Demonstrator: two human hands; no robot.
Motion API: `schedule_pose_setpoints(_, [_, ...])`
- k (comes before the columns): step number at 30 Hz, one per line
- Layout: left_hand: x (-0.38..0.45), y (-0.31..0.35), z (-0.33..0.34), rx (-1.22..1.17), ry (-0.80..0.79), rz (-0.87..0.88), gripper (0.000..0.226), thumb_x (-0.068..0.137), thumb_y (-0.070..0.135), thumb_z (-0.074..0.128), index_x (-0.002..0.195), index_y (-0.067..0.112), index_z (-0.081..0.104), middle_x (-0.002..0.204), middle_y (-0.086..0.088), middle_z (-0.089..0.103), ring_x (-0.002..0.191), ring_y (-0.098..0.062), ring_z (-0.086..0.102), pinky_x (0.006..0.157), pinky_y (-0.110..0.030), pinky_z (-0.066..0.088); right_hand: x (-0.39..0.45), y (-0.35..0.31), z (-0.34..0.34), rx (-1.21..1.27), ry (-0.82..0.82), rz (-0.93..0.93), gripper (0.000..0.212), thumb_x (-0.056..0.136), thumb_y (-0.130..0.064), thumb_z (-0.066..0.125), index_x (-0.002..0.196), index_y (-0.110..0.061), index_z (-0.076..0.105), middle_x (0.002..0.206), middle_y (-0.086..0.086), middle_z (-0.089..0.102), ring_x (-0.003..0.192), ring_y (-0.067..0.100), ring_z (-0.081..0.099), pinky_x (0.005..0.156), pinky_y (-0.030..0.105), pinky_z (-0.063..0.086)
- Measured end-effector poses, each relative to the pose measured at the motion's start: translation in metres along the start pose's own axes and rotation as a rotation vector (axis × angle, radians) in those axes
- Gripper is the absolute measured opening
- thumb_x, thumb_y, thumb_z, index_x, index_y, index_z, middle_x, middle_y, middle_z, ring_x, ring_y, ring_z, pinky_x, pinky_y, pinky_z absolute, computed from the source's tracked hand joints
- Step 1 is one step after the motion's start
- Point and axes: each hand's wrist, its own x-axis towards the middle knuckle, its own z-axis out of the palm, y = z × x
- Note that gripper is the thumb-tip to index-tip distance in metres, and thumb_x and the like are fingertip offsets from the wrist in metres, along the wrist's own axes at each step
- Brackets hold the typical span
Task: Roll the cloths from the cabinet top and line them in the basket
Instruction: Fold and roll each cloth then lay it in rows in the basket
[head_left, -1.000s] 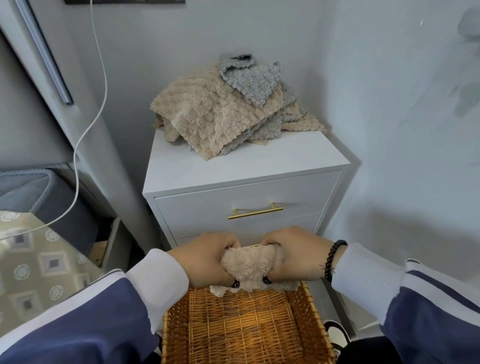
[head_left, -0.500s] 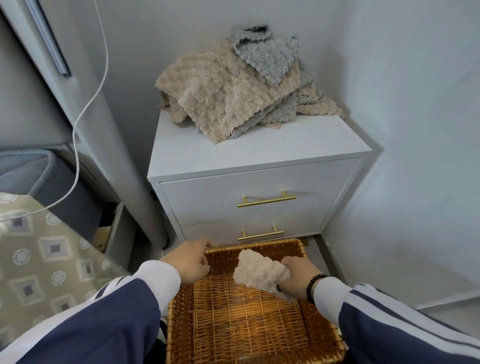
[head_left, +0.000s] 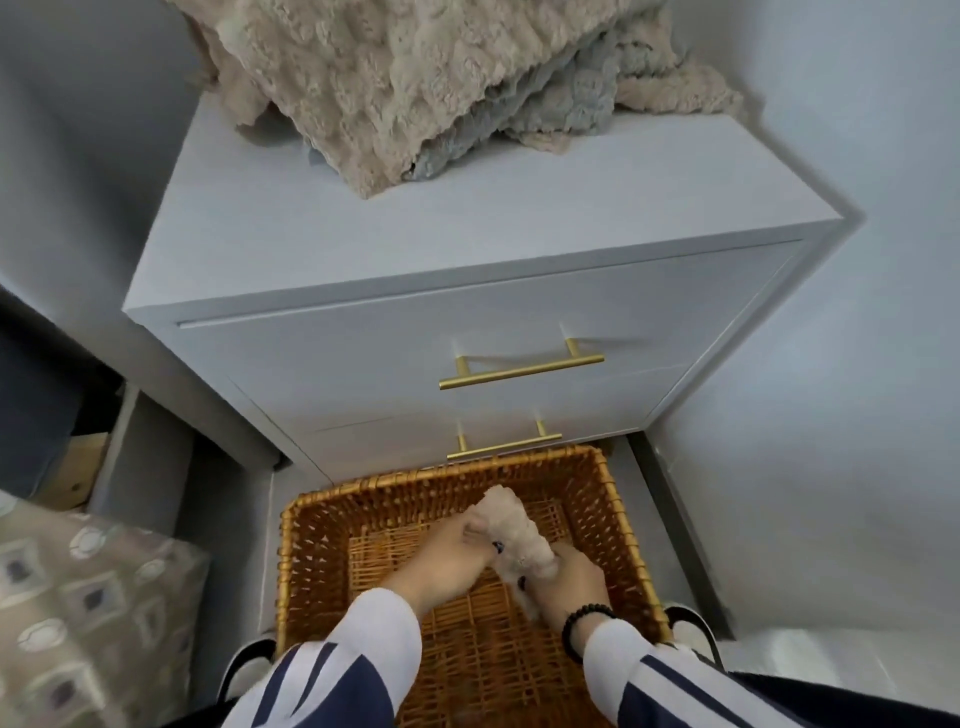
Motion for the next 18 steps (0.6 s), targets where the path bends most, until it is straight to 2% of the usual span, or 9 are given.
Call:
schedule_pose_setpoints(2, [0.015, -0.003, 0.009, -0.056, -0.016, -0.022, 0.020, 0.093, 0.004, 0.050, 0.086, 0.023, 0.054, 0.075, 0.004, 0.049, 0.062, -0.005, 0.045, 0.050, -0.015, 0.034, 0.009, 0.005, 0.006, 0.064, 0.031, 0.031, 0.006, 0.086, -0.025, 0.053, 0.088, -0.022, 0.057, 0.085, -0.002, 0.060, 0.072, 0.014, 0.055, 0.059, 0.024, 0.043])
schedule_pose_setpoints(4, [0.024, -0.005, 0.018, -0.114, -0.030, -0.045, 0.022, 0.096, 0.010, 0.049, 0.083, 0.026, 0.052, 0.079, 0.009, 0.050, 0.068, -0.002, 0.046, 0.060, -0.017, 0.039, 0.015, 0.008, 0.011, 0.109, 0.060, 0.058, 0.009, 0.088, -0.024, 0.051, 0.079, -0.025, 0.053, 0.078, -0.005, 0.057, 0.067, 0.011, 0.053, 0.057, 0.024, 0.042])
schedule_pose_setpoints(7, [0.037, -0.001, 0.030, -0.236, -0.040, -0.095, 0.026, 0.101, 0.017, 0.043, 0.079, 0.031, 0.045, 0.085, 0.010, 0.052, 0.076, -0.002, 0.049, 0.070, -0.021, 0.041, 0.028, 0.012, 0.018, 0.155, 0.083, 0.095, 0.013, 0.089, -0.023, 0.048, 0.078, -0.023, 0.054, 0.079, -0.002, 0.060, 0.071, 0.015, 0.057, 0.070, 0.028, 0.051])
schedule_pose_setpoints(8, [0.043, -0.001, 0.035, -0.272, -0.047, -0.121, 0.021, 0.102, 0.020, 0.040, 0.085, 0.031, 0.047, 0.093, 0.008, 0.055, 0.082, -0.004, 0.052, 0.073, -0.023, 0.042, 0.032, 0.013, 0.019, 0.174, 0.090, 0.104, 0.011, 0.088, -0.022, 0.049, 0.080, -0.021, 0.056, 0.081, -0.001, 0.062, 0.074, 0.017, 0.058, 0.074, 0.030, 0.052])
schedule_pose_setpoints(10, [0.053, 0.001, 0.042, -0.336, -0.049, -0.159, 0.014, 0.103, 0.030, 0.037, 0.111, 0.031, 0.049, 0.120, 0.001, 0.055, 0.106, -0.015, 0.055, 0.082, -0.028, 0.044, 0.038, 0.017, 0.021, 0.192, 0.112, 0.113, 0.006, 0.087, -0.022, 0.053, 0.084, -0.020, 0.057, 0.087, 0.002, 0.064, 0.081, 0.021, 0.060, 0.075, 0.029, 0.051])
schedule_pose_setpoints(12, [0.066, 0.002, 0.050, -0.368, -0.057, -0.194, 0.040, 0.103, 0.038, 0.034, 0.140, 0.024, 0.039, 0.140, -0.004, 0.047, 0.124, -0.023, 0.049, 0.095, -0.035, 0.045, 0.044, 0.020, 0.023, 0.205, 0.128, 0.147, 0.005, 0.088, -0.024, 0.054, 0.091, -0.020, 0.056, 0.094, 0.003, 0.064, 0.088, 0.023, 0.061, 0.073, 0.027, 0.045])
schedule_pose_setpoints(14, [0.077, 0.003, 0.059, -0.372, -0.057, -0.192, 0.047, 0.103, 0.041, 0.031, 0.144, 0.021, 0.036, 0.143, -0.006, 0.046, 0.125, -0.025, 0.049, 0.102, -0.040, 0.044, 0.050, 0.024, 0.026, 0.231, 0.152, 0.193, 0.009, 0.090, -0.024, 0.055, 0.095, -0.018, 0.058, 0.099, 0.006, 0.065, 0.092, 0.025, 0.062, 0.073, 0.026, 0.042])
schedule_pose_setpoints(15, [0.082, 0.004, 0.064, -0.374, -0.064, -0.190, 0.047, 0.103, 0.042, 0.030, 0.144, 0.021, 0.036, 0.143, -0.006, 0.046, 0.125, -0.024, 0.049, 0.102, -0.041, 0.044, 0.053, 0.027, 0.027, 0.231, 0.172, 0.213, 0.008, 0.090, -0.025, 0.056, 0.090, -0.017, 0.056, 0.100, 0.007, 0.066, 0.092, 0.025, 0.062, 0.074, 0.026, 0.043])
schedule_pose_setpoints(18, [0.089, 0.014, 0.076, -0.432, -0.091, -0.173, 0.045, 0.105, 0.039, 0.026, 0.142, 0.018, 0.040, 0.142, -0.007, 0.048, 0.125, -0.022, 0.050, 0.097, -0.033, 0.046, 0.056, 0.034, 0.027, 0.239, 0.209, 0.253, 0.026, 0.092, -0.021, 0.054, 0.069, -0.022, 0.042, 0.097, 0.011, 0.066, 0.089, 0.027, 0.062, 0.072, 0.026, 0.044])
